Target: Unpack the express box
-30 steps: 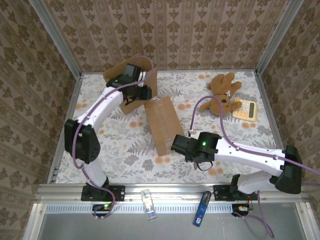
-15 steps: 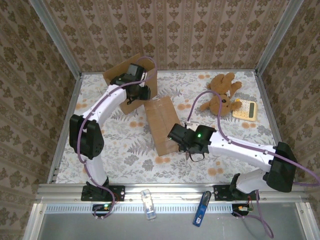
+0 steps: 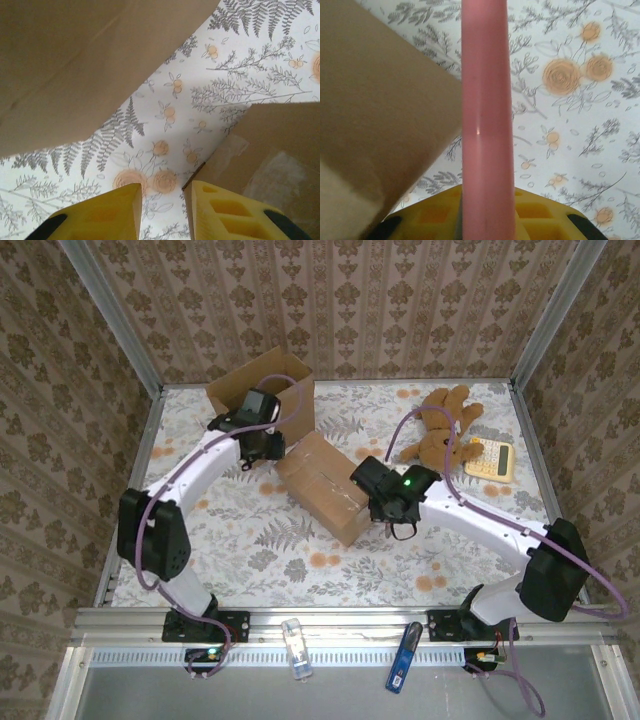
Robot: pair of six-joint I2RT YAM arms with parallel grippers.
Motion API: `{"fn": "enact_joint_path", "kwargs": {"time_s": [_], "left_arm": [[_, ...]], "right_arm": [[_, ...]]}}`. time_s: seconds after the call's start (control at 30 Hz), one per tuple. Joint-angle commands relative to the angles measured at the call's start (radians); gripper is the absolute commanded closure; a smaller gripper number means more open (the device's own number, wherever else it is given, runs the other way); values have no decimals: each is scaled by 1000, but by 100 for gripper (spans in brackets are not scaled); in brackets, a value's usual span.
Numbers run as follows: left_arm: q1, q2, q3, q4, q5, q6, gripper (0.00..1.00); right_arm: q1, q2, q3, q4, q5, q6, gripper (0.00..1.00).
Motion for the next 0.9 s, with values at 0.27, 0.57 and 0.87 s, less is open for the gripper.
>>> {"fn": "enact_joint_path", "kwargs": {"time_s": [0.27, 0.57, 0.87], "left_arm": [[-79, -185, -191, -75, 32, -108, 68], [-105, -219, -201, -114, -7, -137, 66], [-54, -205, -80, -222, -145, -166, 49]], "right_arm": [[-139, 51, 82, 92, -138, -188, 100], [-173, 86, 86, 112, -177, -199, 100], [-215, -14, 57, 27, -64, -211, 100]]}}
